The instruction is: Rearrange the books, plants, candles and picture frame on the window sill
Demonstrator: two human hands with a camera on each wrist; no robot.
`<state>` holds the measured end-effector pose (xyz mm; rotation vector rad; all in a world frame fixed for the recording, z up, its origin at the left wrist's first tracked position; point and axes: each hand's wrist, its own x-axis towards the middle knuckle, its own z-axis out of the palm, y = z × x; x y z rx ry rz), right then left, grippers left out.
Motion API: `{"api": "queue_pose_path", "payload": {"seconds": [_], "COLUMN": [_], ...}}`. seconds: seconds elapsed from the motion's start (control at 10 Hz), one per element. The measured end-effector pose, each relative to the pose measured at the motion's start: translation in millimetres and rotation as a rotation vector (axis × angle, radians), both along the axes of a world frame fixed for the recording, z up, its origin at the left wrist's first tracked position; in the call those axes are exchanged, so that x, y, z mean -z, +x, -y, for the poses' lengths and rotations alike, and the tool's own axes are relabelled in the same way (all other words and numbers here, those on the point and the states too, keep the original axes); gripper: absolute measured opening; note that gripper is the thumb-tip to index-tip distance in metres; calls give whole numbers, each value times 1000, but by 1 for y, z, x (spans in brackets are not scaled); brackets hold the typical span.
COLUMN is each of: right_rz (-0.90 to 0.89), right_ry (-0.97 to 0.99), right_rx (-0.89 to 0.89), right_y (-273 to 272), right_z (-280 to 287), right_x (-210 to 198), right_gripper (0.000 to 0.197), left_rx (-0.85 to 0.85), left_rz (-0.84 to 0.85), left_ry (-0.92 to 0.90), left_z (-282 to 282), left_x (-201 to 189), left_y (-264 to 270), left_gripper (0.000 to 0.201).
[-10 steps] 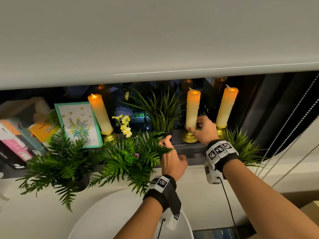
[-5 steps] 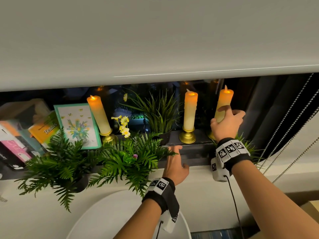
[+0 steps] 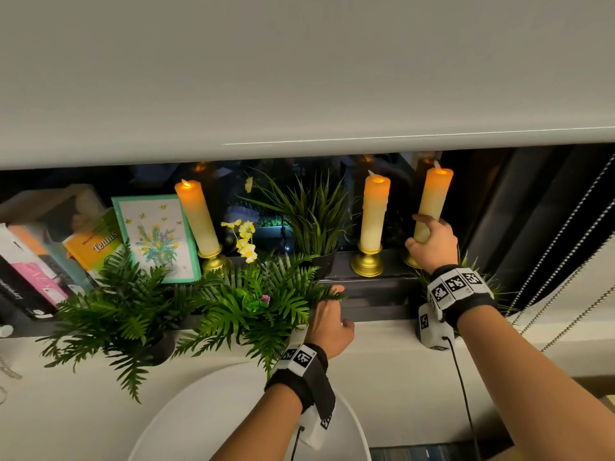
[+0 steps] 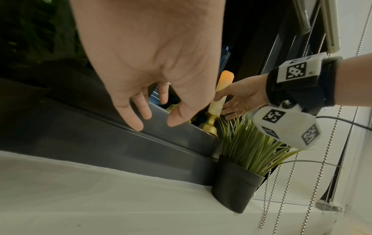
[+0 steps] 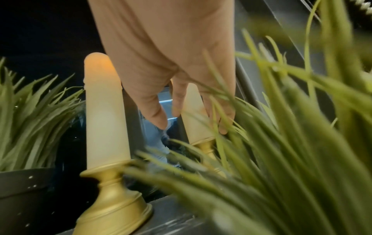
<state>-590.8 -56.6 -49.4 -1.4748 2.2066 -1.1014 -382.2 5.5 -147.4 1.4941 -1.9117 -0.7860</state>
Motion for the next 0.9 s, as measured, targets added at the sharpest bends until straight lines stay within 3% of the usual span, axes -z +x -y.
{"api": "queue_pose_path", "payload": {"seconds": [0.3,0.7,0.8,0.9], "right_rz": [-12,-21,-33,-53], "right_ry": [11,8,-64,-120], "right_rx": [-14,27,32,39], "right_y": [1,1,7,15], "right_z": [-6,-23,-31,-41], "right_x": [3,-11,-16,-19], "right_gripper": [52,33,30,27], "left_rx": [17,42,100,144], "left_rz": [82,139,70,27], "left_ry": [25,98,92,121], "left_z": [-1,-13,-17,-15], "left_x": [-4,-15,-15,-10], "left_y": [1,12,21,33], "left_gripper": [77,37,42,27]}}
